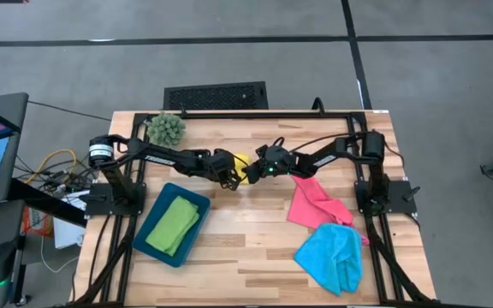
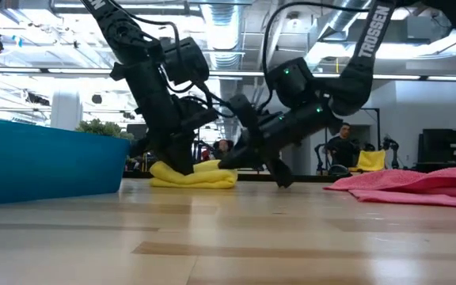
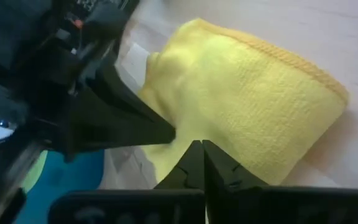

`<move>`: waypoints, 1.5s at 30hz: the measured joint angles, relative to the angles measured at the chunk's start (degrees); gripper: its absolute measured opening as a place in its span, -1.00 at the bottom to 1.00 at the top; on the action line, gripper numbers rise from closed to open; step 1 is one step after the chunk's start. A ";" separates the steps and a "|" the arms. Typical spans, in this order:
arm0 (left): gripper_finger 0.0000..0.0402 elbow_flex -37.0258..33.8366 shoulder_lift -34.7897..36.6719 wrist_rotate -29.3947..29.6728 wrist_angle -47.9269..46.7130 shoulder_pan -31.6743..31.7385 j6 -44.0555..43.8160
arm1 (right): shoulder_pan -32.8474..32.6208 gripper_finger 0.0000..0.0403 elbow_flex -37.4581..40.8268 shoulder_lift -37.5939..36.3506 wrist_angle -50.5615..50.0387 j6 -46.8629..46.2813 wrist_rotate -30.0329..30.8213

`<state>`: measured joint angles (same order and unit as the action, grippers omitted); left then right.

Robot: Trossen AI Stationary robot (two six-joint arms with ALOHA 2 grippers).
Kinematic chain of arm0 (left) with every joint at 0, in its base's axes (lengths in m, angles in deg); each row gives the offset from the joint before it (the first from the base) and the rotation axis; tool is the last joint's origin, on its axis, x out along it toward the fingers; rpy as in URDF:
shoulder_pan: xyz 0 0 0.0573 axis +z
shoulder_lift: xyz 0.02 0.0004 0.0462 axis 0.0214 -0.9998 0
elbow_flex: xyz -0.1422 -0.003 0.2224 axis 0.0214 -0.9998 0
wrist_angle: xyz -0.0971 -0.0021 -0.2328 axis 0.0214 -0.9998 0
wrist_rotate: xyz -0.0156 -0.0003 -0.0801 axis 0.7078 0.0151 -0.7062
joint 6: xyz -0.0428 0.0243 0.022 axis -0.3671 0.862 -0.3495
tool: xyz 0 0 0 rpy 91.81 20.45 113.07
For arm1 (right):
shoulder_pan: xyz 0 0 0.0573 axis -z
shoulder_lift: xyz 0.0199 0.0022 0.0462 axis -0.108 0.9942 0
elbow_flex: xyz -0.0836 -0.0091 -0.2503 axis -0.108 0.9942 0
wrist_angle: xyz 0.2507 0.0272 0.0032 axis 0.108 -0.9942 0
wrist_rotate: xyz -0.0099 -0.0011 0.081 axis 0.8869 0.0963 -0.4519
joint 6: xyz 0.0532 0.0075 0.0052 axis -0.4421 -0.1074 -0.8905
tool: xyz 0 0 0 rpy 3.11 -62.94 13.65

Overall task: Fold microfiber towels
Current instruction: Fold the yellow microfiber towel, then put the yellow microfiber towel into the blue bin

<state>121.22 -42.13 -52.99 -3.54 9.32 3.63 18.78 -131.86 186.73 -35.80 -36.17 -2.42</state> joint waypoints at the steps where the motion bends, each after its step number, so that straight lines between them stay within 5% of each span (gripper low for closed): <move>1: -1.00 0.11 0.68 -0.05 -0.55 0.00 -0.36 | 0.17 -0.95 -0.02 -0.01 -0.36 -0.13 0.02; 5: -1.00 2.03 5.36 0.78 -3.08 0.07 -0.56 | 0.31 -0.87 -0.09 -0.06 -1.24 0.09 0.20; 10: -1.00 2.55 10.24 12.99 -3.58 -0.03 0.81 | 0.65 -0.94 -0.53 -0.45 -2.55 -0.20 0.17; 16: -1.00 2.44 3.96 5.54 -0.24 2.07 8.24 | 0.65 -0.95 -3.25 -0.23 -7.37 -0.15 0.16; 28: -1.00 2.42 -2.73 4.59 -4.20 5.75 5.91 | 0.67 -0.96 -5.77 -0.63 -16.76 1.99 2.57; 32: -1.00 2.32 0.32 -1.65 -4.40 6.99 4.71 | 0.67 -0.94 -5.64 -1.84 -18.44 2.75 2.19; 40: -0.99 5.16 13.96 7.10 -14.52 6.93 3.88 | 1.07 -0.93 -5.76 -9.42 -23.27 8.02 2.93; 45: -0.81 4.38 15.04 3.39 -18.42 7.26 4.78 | 1.13 -0.89 -5.72 -18.38 -36.40 12.90 2.87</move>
<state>125.60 -27.10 -49.60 -21.96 16.58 8.41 19.91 -137.59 168.35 -72.20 -23.27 0.44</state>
